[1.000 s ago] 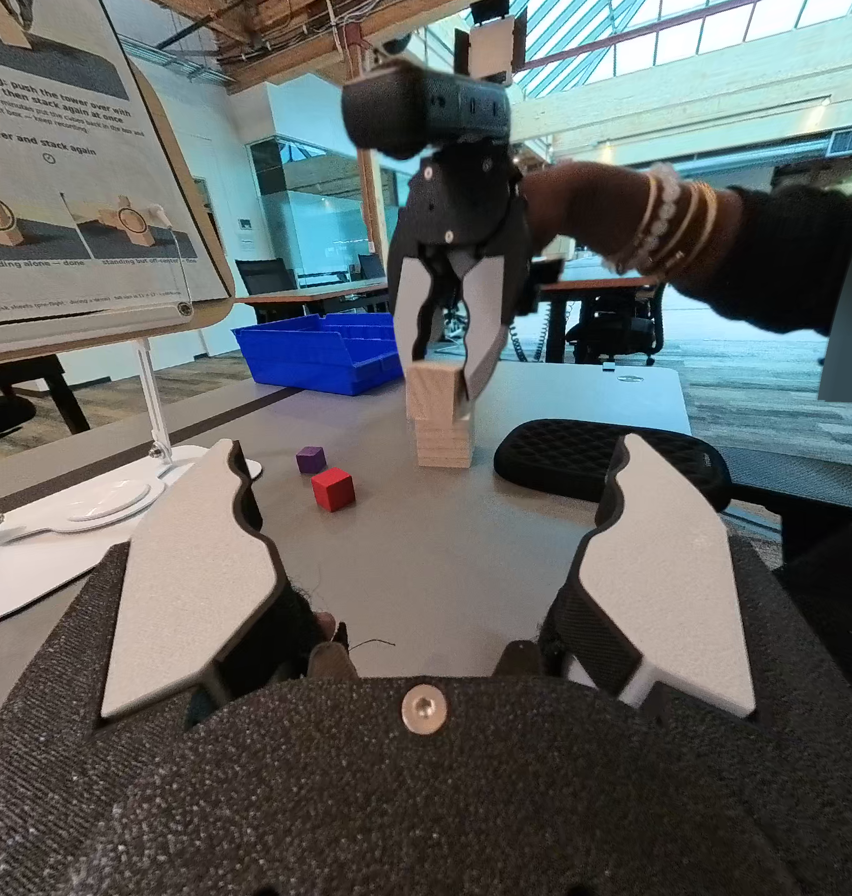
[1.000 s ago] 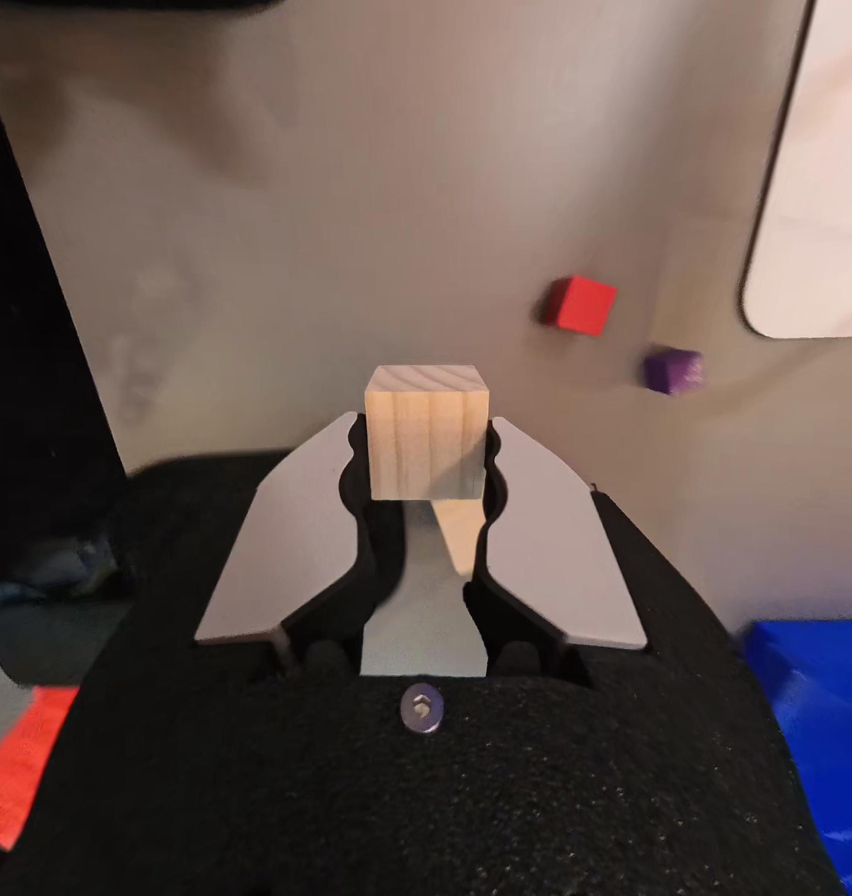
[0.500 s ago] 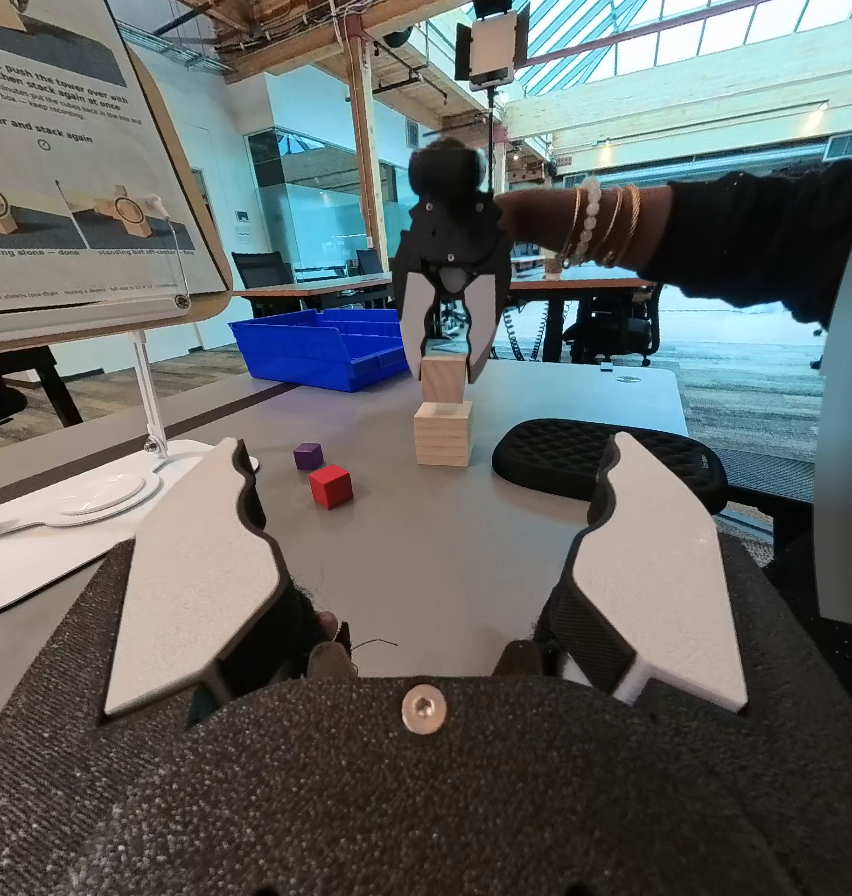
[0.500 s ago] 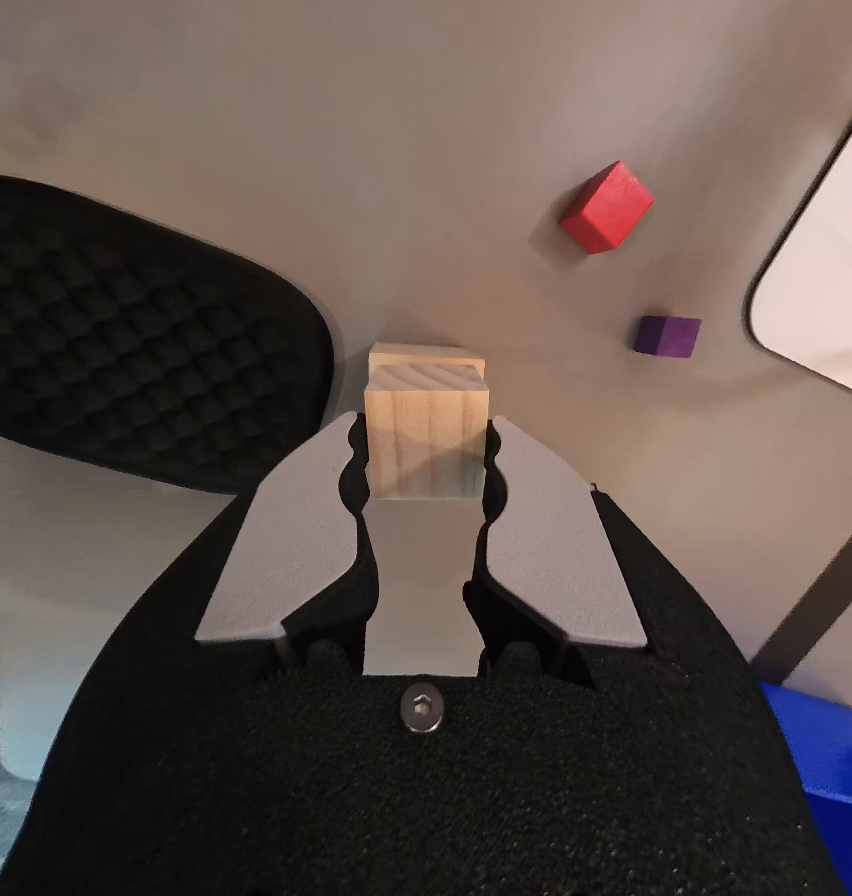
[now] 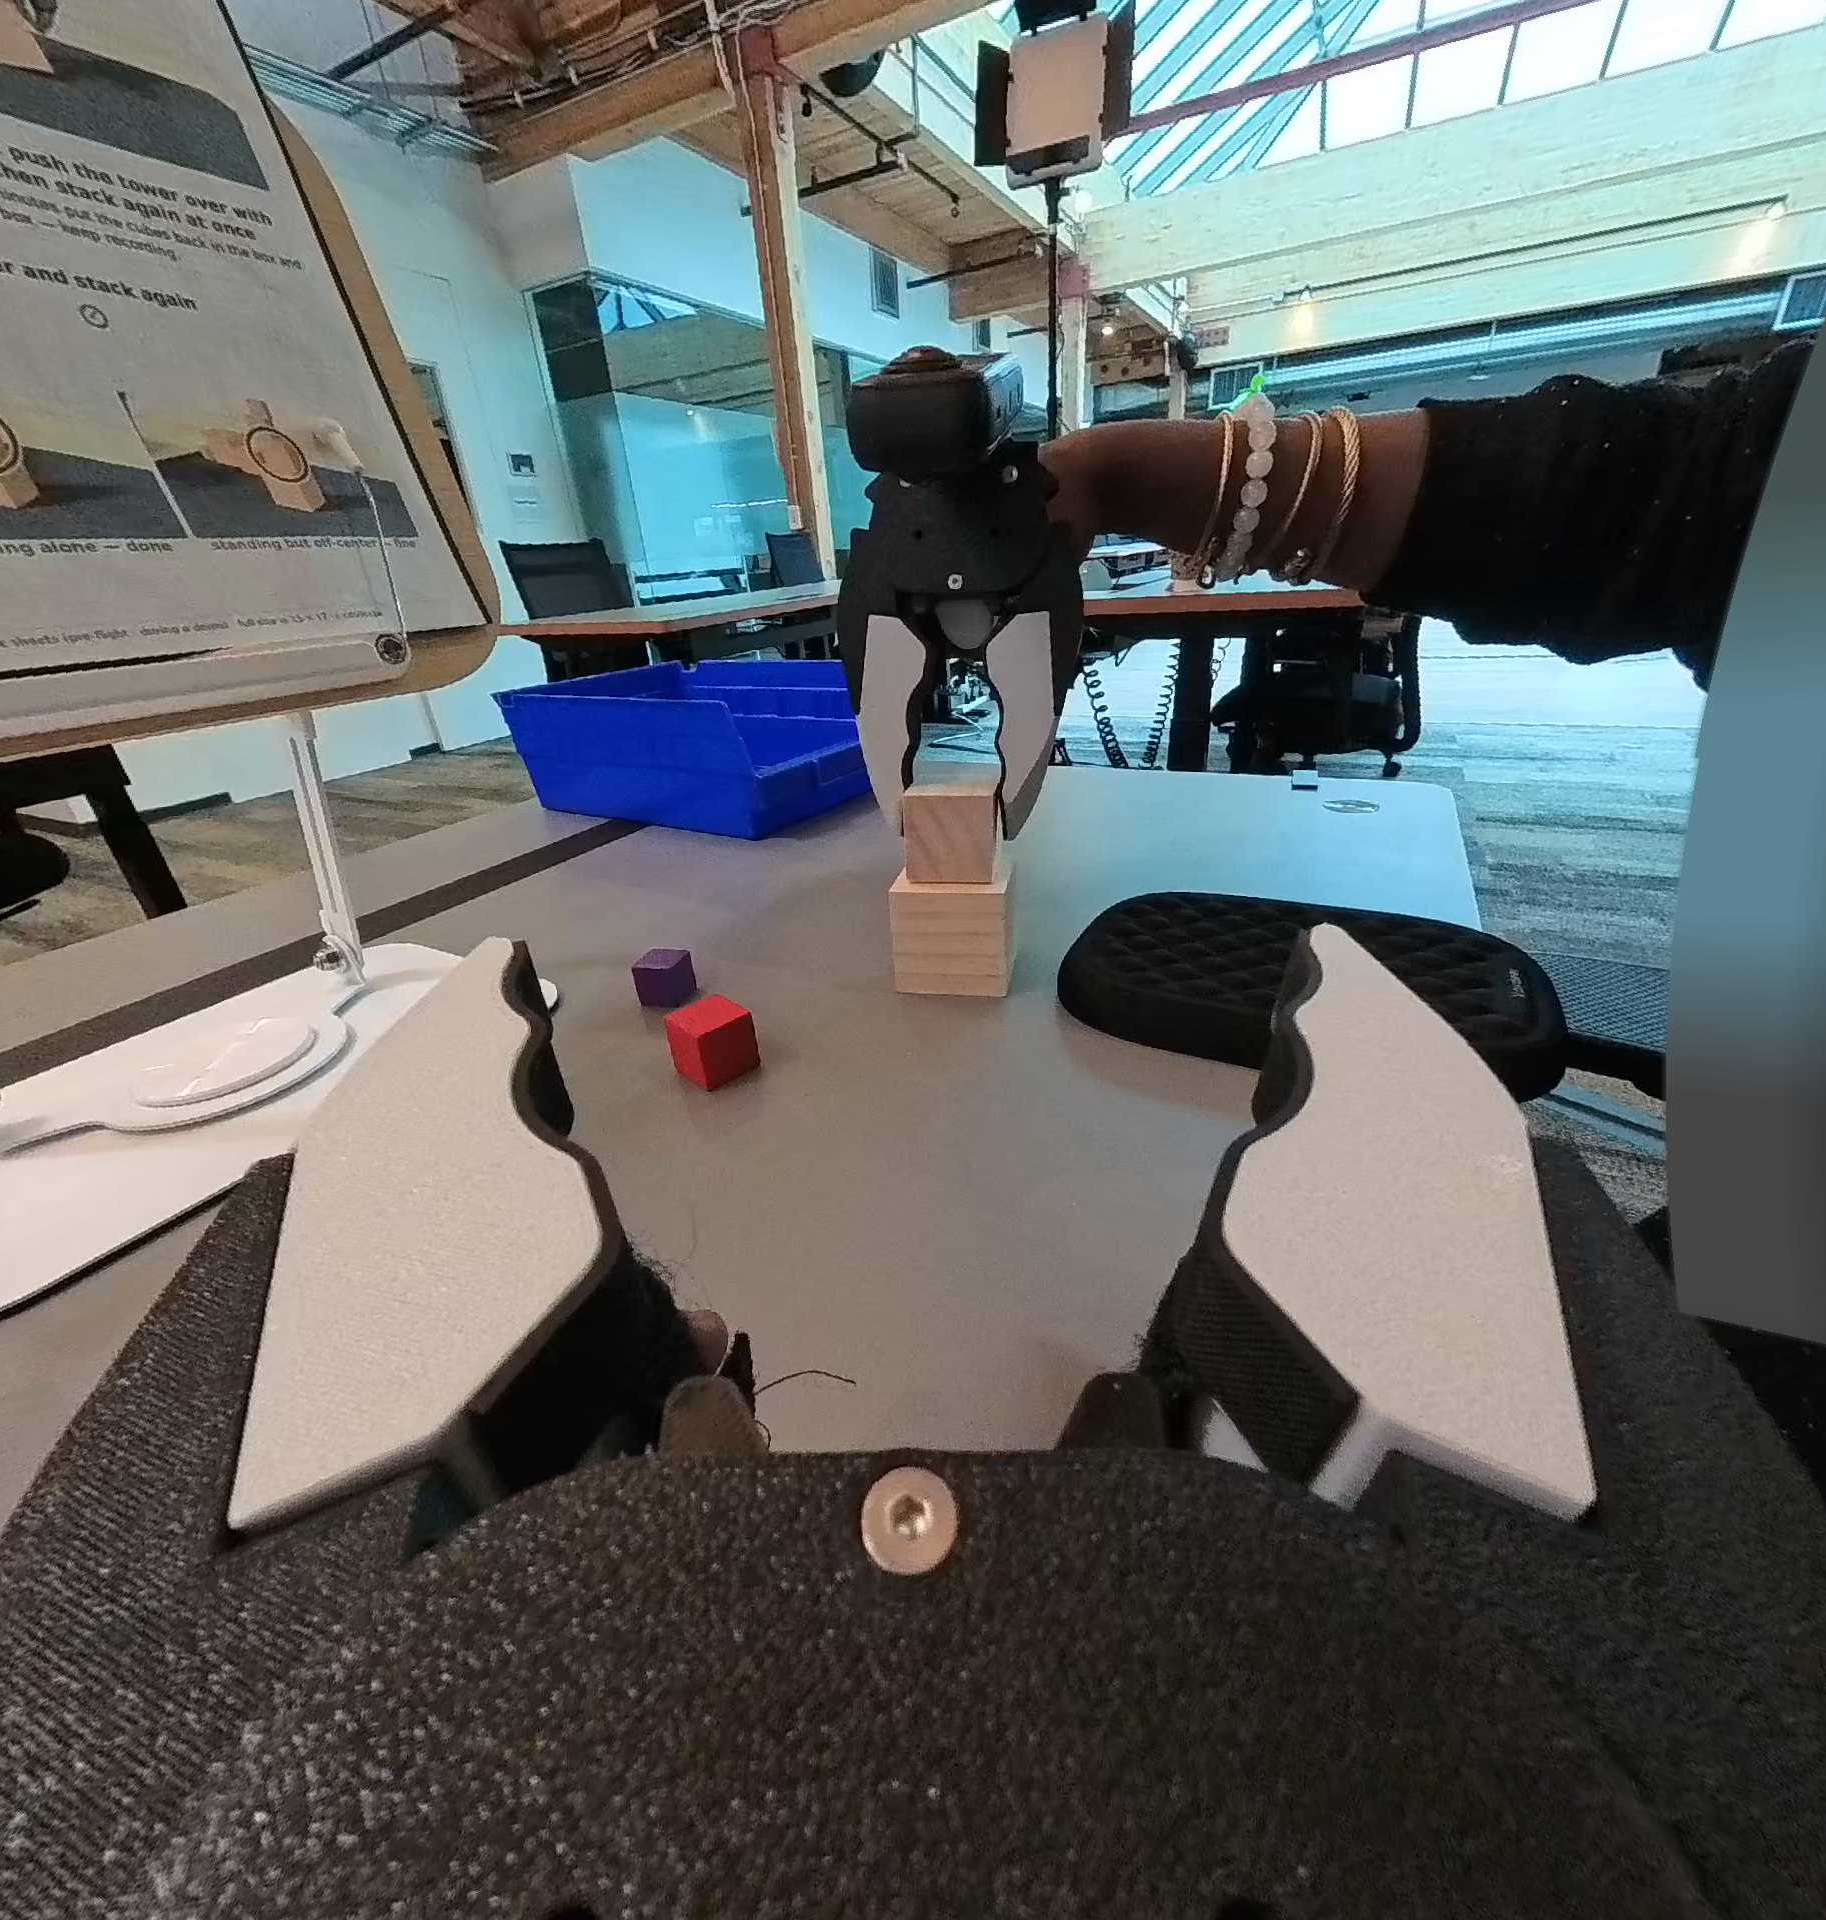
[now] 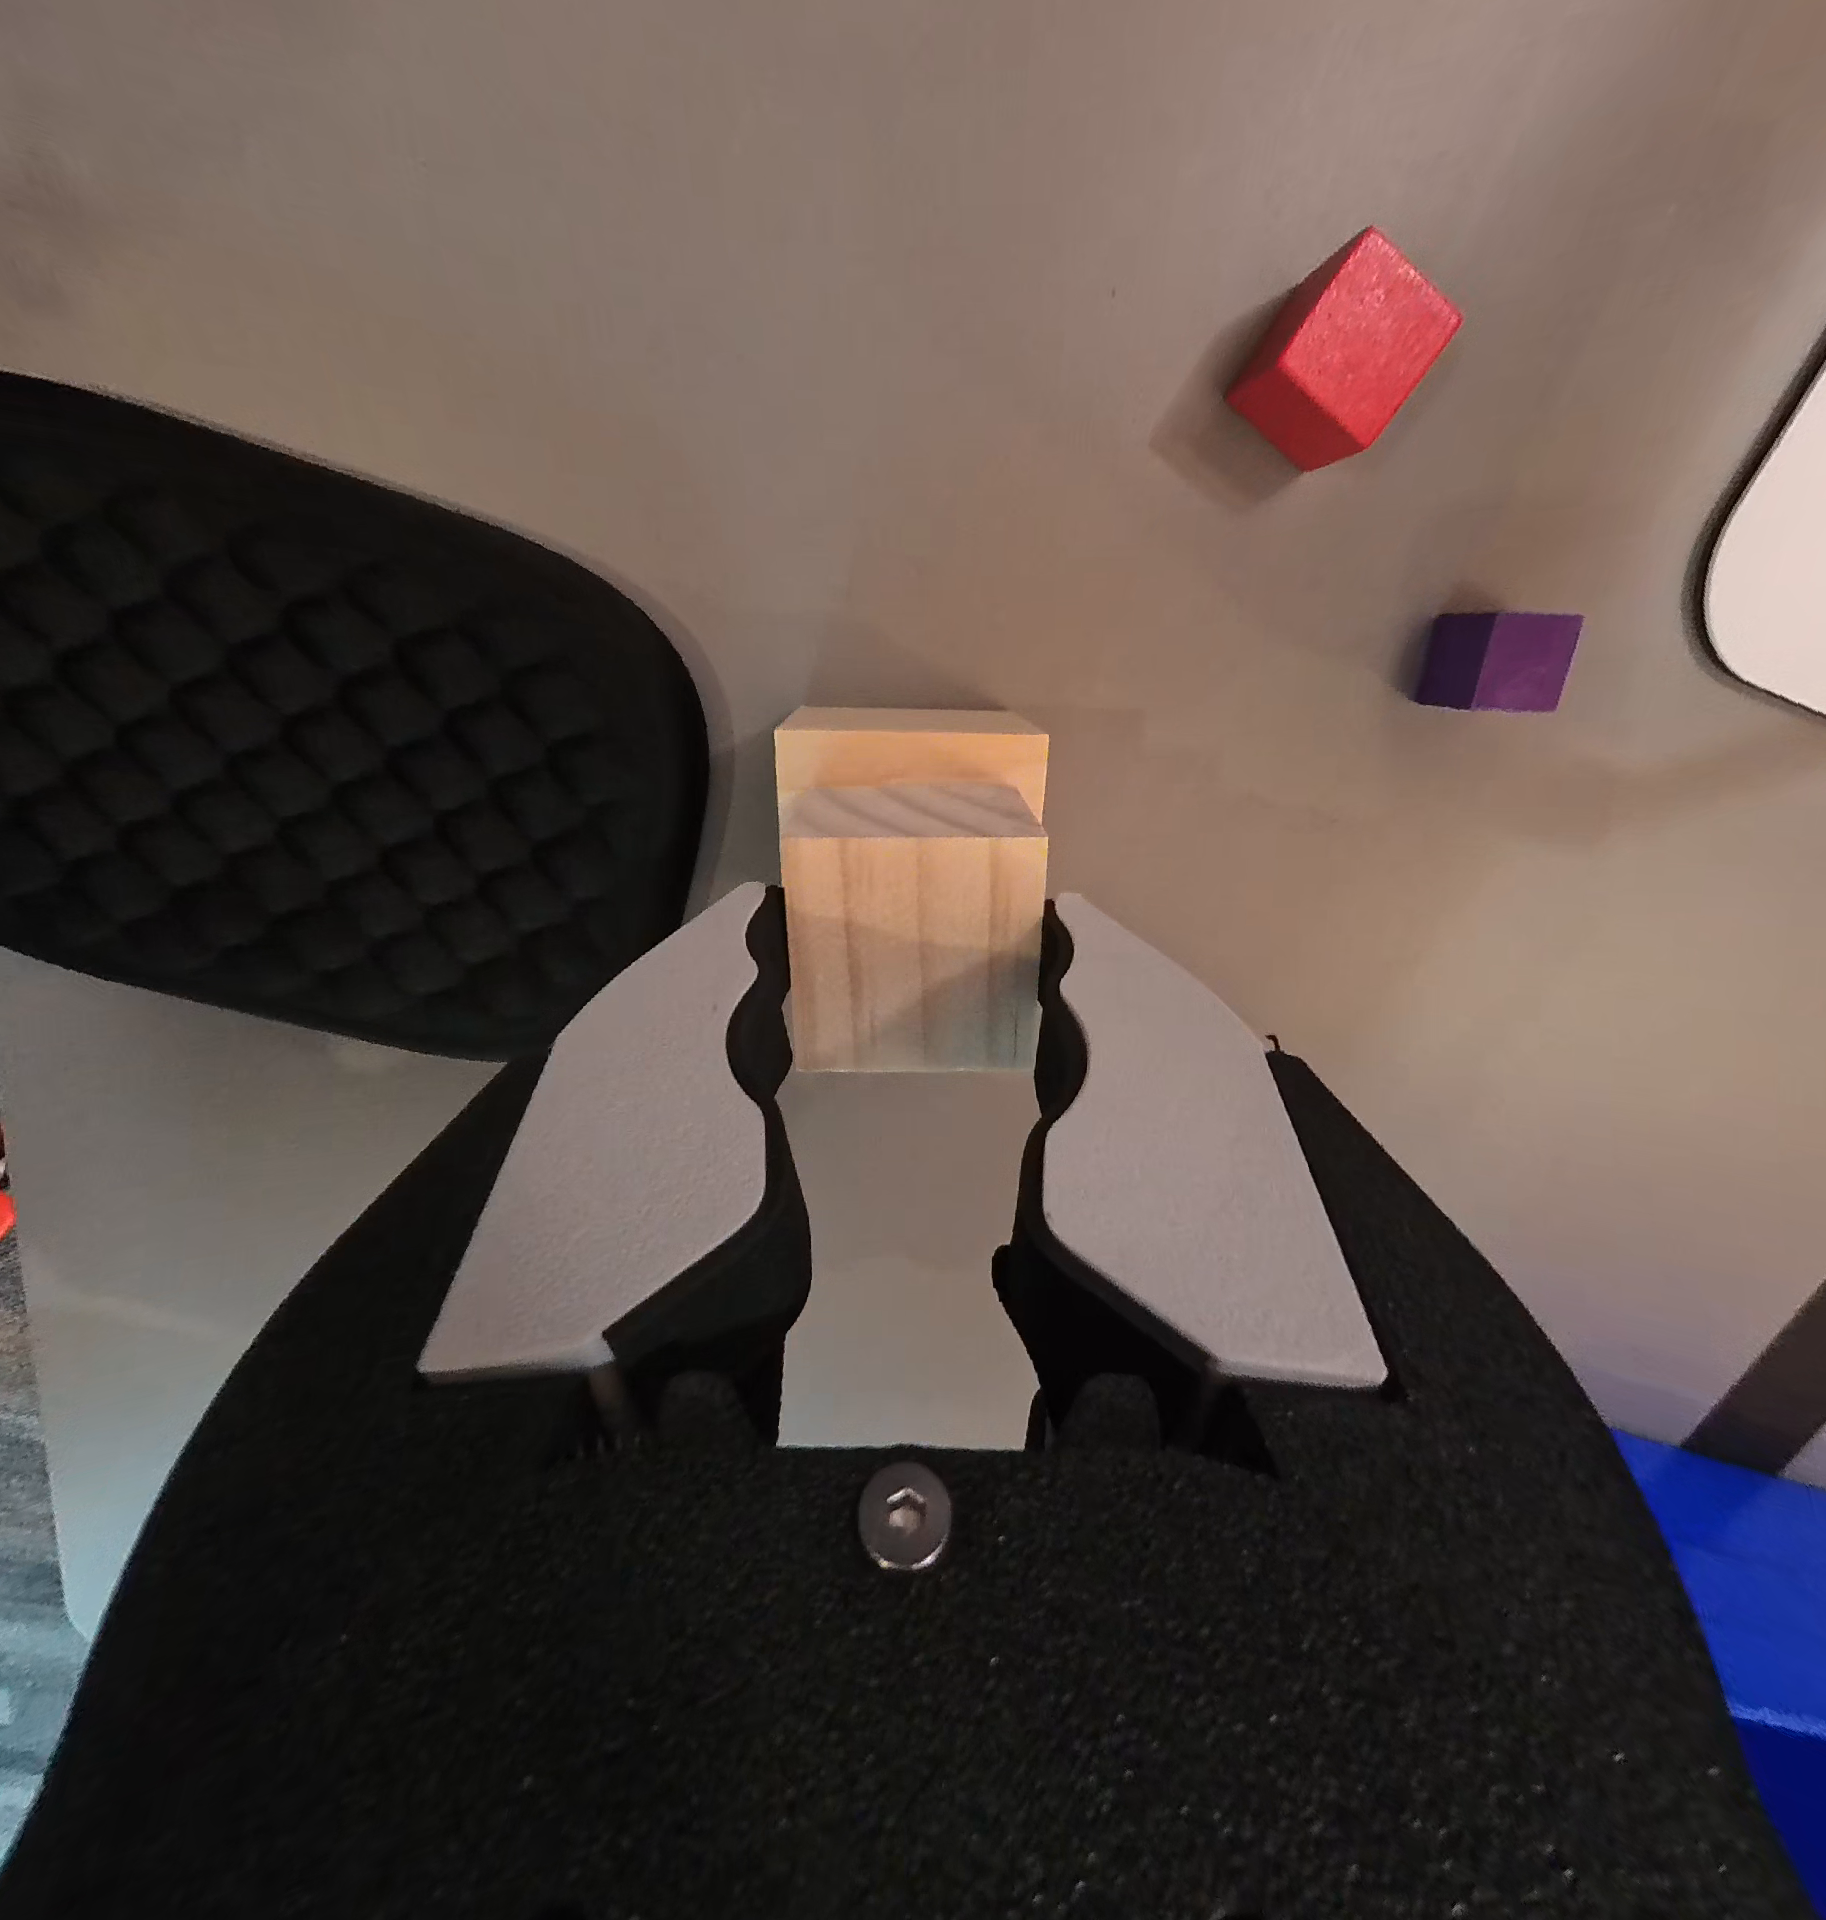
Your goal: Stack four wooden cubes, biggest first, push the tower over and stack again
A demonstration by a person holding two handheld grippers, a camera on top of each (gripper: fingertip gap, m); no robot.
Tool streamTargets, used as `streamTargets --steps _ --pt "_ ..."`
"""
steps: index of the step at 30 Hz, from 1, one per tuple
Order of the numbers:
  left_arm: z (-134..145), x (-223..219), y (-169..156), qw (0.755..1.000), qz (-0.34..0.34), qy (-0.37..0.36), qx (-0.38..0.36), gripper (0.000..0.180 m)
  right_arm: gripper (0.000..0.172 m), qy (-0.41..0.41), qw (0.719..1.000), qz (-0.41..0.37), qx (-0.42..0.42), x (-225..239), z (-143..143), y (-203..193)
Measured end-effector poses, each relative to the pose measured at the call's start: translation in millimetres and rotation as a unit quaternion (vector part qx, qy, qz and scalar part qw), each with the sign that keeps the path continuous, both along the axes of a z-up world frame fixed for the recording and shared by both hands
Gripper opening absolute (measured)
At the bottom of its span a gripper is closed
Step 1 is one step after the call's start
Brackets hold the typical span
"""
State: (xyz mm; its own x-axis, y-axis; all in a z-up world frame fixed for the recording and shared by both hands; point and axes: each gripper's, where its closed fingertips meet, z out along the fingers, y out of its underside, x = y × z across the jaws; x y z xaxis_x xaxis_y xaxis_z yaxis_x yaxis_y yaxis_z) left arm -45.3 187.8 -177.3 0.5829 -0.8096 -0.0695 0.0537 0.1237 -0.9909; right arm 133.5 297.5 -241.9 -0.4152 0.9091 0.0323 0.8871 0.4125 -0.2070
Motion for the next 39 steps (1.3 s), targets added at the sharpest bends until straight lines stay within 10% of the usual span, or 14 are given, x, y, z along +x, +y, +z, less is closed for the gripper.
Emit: streamTargets --steps 33,39 --pt "-0.7 1.7 0.1 1.0 -0.004 0.006 0.004 0.125 0.045 0.007 0.999 -0.032 0.0 -6.4 1.7 1.6" --pt "-0.8 1.8 0.3 1.0 -0.004 0.006 0.004 0.125 0.072 0.038 0.998 -0.047 -0.01 -15.9 23.1 -2.2"
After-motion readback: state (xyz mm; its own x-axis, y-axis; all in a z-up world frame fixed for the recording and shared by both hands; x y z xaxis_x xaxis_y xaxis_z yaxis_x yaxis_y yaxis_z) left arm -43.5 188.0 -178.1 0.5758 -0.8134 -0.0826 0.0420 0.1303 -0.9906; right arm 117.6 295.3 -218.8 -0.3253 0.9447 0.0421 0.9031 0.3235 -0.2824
